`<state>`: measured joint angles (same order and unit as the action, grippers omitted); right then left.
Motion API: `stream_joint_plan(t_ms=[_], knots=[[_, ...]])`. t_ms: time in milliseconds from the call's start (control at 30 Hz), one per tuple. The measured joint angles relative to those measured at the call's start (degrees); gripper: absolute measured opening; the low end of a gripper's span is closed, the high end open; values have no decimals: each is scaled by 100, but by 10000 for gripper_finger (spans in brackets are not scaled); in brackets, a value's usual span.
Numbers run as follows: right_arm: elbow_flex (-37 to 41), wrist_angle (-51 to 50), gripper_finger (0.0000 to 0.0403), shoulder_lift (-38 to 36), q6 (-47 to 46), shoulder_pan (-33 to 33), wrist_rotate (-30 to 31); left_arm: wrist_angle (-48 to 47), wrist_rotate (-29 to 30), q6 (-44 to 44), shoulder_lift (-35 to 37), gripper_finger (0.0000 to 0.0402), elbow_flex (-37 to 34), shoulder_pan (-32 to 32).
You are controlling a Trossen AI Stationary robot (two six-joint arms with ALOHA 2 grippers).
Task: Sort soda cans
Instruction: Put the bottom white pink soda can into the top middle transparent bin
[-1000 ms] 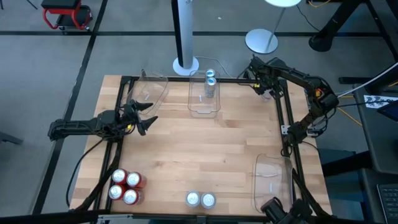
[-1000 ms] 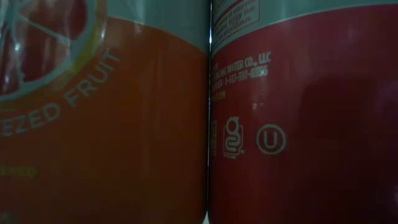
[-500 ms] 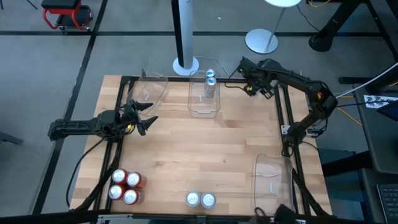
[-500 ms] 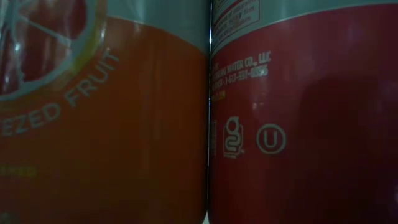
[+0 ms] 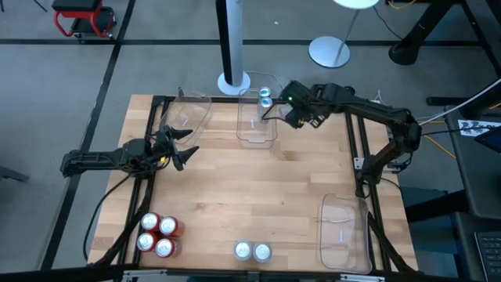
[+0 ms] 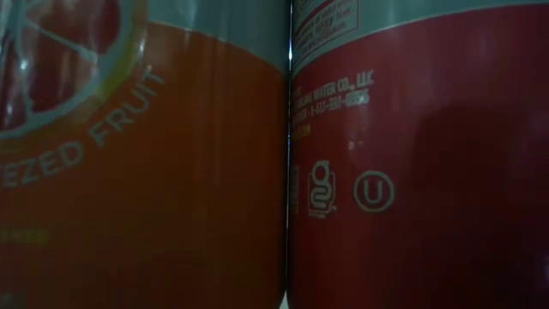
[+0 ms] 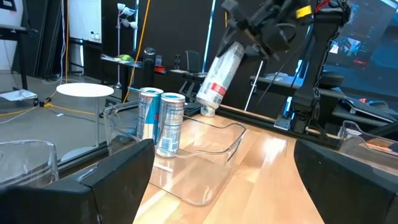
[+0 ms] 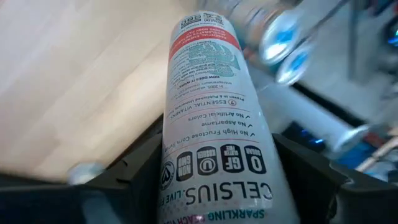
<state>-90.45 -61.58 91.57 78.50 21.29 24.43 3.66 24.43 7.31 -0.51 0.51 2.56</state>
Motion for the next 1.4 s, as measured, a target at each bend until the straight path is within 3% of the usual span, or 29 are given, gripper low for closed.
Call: stream_joint_plan(t_ms=[300,900,1400], knots=[[-7,877,251,465,328,-307,-154,0,2,0,-2,375,0,-1],[-2,1097,250,1569,455,-290,-152,0,2,0,0,375,0,-2],[-2,1239,280,1746,494,-169,-88,1,3,4,-2,375,0,-1]])
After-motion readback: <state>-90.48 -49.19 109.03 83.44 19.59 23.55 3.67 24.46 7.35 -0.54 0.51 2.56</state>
